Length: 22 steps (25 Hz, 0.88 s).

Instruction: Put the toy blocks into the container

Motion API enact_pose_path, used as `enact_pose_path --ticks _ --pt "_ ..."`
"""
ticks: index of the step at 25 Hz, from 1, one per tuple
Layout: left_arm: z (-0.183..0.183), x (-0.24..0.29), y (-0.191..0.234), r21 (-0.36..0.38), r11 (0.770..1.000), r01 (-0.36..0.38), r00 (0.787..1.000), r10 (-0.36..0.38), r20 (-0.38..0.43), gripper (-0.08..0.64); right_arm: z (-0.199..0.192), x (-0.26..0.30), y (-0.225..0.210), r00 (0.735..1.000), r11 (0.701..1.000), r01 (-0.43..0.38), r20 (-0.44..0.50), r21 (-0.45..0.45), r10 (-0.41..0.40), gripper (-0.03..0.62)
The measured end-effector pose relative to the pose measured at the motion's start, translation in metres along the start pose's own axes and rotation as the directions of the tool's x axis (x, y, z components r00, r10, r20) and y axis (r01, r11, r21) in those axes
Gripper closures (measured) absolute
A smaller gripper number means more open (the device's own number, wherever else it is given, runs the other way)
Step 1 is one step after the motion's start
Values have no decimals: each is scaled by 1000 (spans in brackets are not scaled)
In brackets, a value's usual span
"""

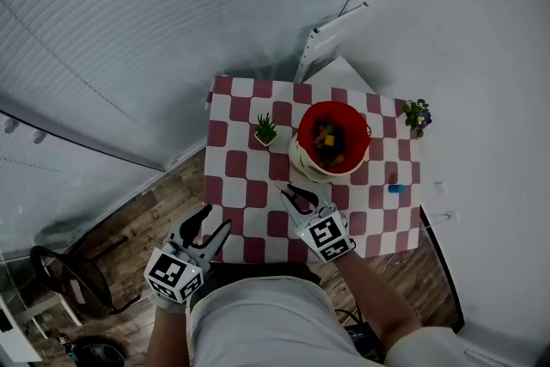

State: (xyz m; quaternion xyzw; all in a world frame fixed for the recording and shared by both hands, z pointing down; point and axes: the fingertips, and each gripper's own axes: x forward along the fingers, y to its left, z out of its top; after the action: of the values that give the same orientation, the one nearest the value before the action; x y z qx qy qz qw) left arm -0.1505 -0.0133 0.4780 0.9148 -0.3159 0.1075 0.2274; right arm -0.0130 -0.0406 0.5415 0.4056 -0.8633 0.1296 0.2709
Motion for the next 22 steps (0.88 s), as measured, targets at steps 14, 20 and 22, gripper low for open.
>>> enact_pose_path --ticks 14,20,22 --pt "13 58 -36 71 980 187 982 -185 -45 377 40 -62 -71 973 974 218 62 65 -222 517" --pt "12 81 -52 80 969 234 971 -229 -68 376 47 -72 -103 962 963 262 68 66 -266 517" --pt "10 88 -54 85 967 240 969 -233 -80 377 48 -72 -111 962 962 264 59 74 -268 517"
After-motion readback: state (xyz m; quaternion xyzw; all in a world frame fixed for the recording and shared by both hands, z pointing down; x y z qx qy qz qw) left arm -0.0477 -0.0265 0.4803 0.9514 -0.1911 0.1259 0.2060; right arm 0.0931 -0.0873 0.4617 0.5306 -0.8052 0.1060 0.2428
